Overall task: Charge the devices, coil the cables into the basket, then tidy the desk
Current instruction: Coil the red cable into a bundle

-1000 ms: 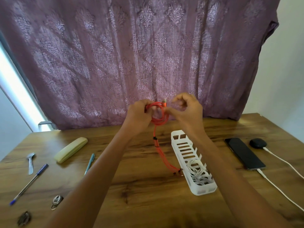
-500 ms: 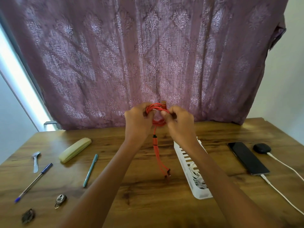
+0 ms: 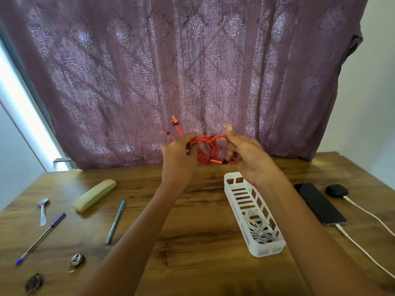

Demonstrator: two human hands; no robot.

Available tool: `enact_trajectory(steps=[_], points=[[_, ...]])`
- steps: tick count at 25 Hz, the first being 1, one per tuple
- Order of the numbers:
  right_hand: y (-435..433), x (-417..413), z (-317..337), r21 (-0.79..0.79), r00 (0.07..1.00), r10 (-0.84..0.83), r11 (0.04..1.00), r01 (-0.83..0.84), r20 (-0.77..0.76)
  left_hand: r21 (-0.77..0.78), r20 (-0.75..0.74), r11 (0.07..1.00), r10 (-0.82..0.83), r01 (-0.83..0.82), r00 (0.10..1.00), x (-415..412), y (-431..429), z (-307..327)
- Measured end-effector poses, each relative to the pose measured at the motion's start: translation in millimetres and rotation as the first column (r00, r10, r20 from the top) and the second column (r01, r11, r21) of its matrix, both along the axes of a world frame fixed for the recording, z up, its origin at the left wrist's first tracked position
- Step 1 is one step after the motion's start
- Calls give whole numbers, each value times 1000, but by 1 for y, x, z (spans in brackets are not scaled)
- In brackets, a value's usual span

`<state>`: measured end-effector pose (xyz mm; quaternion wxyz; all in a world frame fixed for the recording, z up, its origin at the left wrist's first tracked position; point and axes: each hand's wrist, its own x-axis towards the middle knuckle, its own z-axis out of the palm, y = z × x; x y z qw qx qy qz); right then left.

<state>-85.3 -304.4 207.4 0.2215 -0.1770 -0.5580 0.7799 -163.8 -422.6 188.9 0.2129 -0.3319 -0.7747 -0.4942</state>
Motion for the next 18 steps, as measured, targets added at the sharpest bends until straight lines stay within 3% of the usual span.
enact_trajectory(steps=[3,6,9,12,14,18], points=[[11,7,-3,-107,979,101,987,-122,-178,69,145,995,55,-66,988,-3,-4,-2],[6,11,-15,-62,947,104,990,-129,-304,128,312,978,117,-163,943,-7,-6,-7],[-12,3,-36,128,961,69,991,-36,-269,168,371,970,105,-177,923,-5,-4,-10],[-21,-7,-44,330,969,-76,931,153,-233,155,379,975,92,-161,921,-4,-2,-11],[-17,-9,-35,281,957,-146,935,216,-251,143,380,979,78,-142,922,-4,-5,-12],[4,-1,-10,34,955,-177,981,191,-236,127,393,981,89,-150,915,-12,-16,-19]])
